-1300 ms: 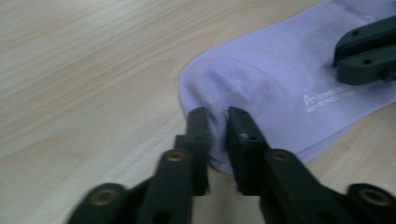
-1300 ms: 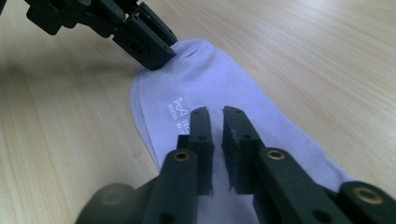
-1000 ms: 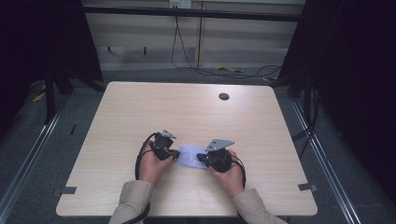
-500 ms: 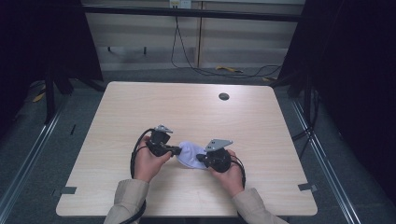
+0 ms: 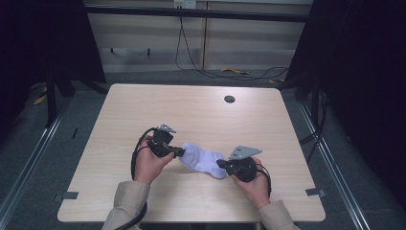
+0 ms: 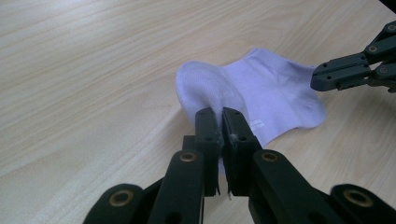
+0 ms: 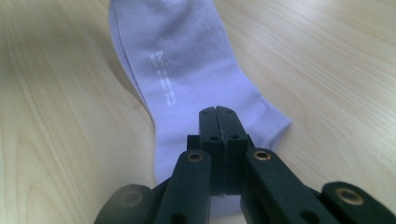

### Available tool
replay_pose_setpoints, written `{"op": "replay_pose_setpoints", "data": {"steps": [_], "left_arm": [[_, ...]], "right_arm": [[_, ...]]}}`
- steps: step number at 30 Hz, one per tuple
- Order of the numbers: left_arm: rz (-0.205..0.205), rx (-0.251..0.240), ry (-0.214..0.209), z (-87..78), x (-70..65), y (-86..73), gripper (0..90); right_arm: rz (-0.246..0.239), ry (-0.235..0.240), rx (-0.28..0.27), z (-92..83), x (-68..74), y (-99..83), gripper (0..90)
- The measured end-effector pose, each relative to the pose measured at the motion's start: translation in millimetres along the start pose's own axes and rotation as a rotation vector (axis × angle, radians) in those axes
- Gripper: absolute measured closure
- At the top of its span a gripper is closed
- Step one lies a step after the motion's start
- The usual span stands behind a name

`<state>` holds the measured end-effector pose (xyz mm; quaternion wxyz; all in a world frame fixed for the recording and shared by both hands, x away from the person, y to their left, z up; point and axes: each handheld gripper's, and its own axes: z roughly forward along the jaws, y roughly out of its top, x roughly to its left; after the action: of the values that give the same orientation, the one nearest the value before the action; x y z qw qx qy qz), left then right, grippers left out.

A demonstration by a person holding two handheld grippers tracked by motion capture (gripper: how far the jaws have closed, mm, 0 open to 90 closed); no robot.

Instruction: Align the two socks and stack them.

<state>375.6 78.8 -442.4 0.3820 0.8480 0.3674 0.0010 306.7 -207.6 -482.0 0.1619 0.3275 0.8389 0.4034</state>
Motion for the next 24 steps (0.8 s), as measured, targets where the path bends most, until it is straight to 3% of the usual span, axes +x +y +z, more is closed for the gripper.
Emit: {"op": "replay_pose_setpoints", "data": {"steps": [24], "left_arm": [[0.073,0.032,-0.036,4.1,-25.1,19.8,86.1]], "right_arm": [[0.010,0.010,0.056,8.3,-0.6,-14.5,90.0]]}}
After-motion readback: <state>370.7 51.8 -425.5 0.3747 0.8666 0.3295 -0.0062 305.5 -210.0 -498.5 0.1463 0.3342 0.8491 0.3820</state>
